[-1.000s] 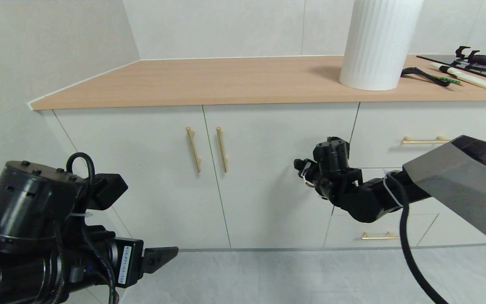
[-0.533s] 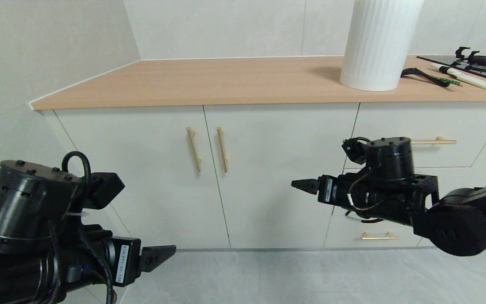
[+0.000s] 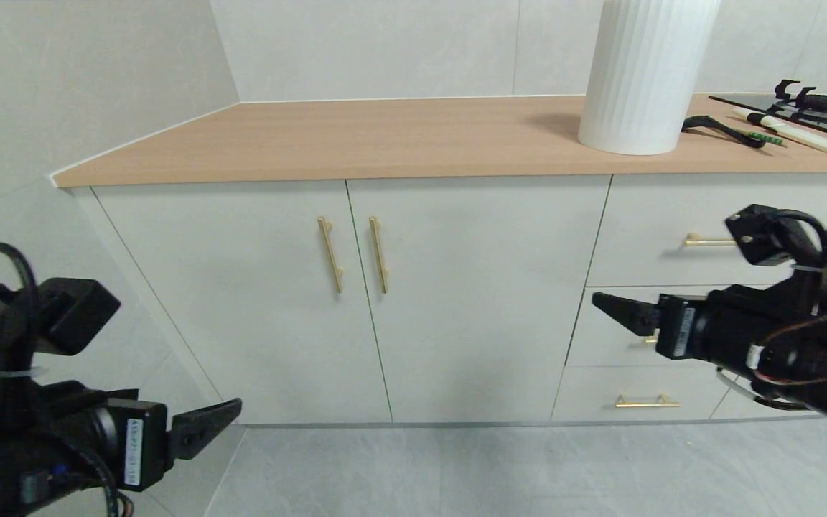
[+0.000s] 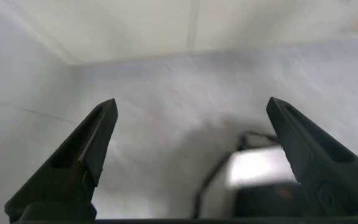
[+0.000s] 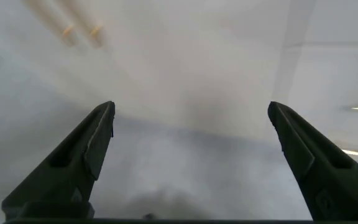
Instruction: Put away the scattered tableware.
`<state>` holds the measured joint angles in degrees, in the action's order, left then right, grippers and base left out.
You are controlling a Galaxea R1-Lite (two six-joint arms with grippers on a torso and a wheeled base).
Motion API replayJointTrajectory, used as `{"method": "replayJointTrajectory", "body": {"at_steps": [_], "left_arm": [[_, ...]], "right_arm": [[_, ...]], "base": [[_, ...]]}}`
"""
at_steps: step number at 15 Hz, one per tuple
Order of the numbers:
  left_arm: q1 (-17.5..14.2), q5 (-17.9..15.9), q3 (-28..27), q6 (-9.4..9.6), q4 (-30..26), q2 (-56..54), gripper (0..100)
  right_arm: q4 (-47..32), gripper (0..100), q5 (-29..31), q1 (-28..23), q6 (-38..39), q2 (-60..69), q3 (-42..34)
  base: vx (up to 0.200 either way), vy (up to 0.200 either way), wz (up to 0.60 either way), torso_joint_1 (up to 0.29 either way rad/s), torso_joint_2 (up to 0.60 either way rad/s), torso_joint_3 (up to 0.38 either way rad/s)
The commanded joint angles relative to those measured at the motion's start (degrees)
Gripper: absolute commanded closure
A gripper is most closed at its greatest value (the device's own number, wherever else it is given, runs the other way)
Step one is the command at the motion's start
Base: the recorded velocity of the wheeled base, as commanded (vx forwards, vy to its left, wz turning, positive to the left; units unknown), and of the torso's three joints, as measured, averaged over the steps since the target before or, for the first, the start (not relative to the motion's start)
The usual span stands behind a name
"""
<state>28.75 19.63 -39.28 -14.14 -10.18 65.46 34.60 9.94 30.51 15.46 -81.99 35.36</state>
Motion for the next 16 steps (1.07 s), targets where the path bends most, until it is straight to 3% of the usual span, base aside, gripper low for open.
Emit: {"method": "replayJointTrajectory", "body": {"at_steps": [1, 2, 4, 5, 7, 9, 10, 11, 12, 13, 15, 16], "left_arm": [[-4.7, 2.0, 5.7, 4.47, 0.0, -14.9, 0], [-6.5, 2.2, 7.4, 6.32, 0.0, -20.6, 0], [-11.8, 3.2, 10.5, 13.09, -0.3, -32.8, 0], [-13.5, 3.5, 11.3, 15.11, -0.4, -36.9, 0], [-16.0, 3.4, 11.6, 16.07, -0.6, -42.7, 0], [-17.9, 3.4, 11.1, 16.78, -0.7, -50.3, 0], [-17.9, 3.4, 11.1, 16.78, -0.7, -50.3, 0], [-19.1, 3.1, 12.0, 18.27, -0.9, -56.3, 0], [-19.7, 3.0, 13.1, 19.24, -1.5, -59.6, 0], [-20.8, 3.3, 14.2, 18.98, -1.2, -59.9, 0], [-23.2, 3.5, 15.6, 18.36, -1.2, -59.9, 0], [-26.3, 3.4, 16.4, 18.89, -1.3, -61.0, 0]], "right_arm": [[-0.1, 0, 4.2, -3.3, -4.5, 20.2, -9.7], [-1.2, 0, 4.1, -5.6, -5.5, 25.9, -11.1], [-4.0, 0, 4.0, -14.2, -9.2, 36.3, -14.1], [-6.0, 0, 4.0, -17.1, -10.9, 40.9, -14.9], [-12.4, 0, 4.5, -20.5, -13.4, 49.6, -14.7], [-25.9, 0, 4.6, -23.0, -19.4, 65.6, -14.5], [-25.9, 0, 4.6, -23.0, -19.4, 65.6, -14.5], [-36.7, 0, 6.1, -24.4, -24.0, 76.4, -14.1], [-37.8, 0, 10.4, -26.7, -24.1, 76.7, -14.1], [-38.3, 0, 12.8, -28.5, -24.1, 78.3, -14.4], [-38.6, 0, 13.0, -30.4, -24.1, 81.6, -17.4], [-38.4, 0, 13.2, -30.5, -23.6, 82.0, -19.5]], "base": [[0.0, 0.0, 0.0, 0.0, 0.0, 0.0], [0.0, 0.0, 0.0, 0.0, 0.0, 0.0], [0.0, 0.0, 0.0, 0.0, 0.0, 0.0], [0.0, 0.0, 0.0, 0.0, 0.0, 0.0], [0.0, 0.0, 0.0, 0.0, 0.0, 0.0], [0.0, 0.0, 0.0, 0.0, 0.0, 0.0], [0.0, 0.0, 0.0, 0.0, 0.0, 0.0], [0.0, 0.0, 0.0, 0.0, 0.0, 0.0], [0.0, 0.0, 0.0, 0.0, 0.0, 0.0], [0.0, 0.0, 0.0, 0.0, 0.0, 0.0], [0.0, 0.0, 0.0, 0.0, 0.0, 0.0], [0.0, 0.0, 0.0, 0.0, 0.0, 0.0]]}}
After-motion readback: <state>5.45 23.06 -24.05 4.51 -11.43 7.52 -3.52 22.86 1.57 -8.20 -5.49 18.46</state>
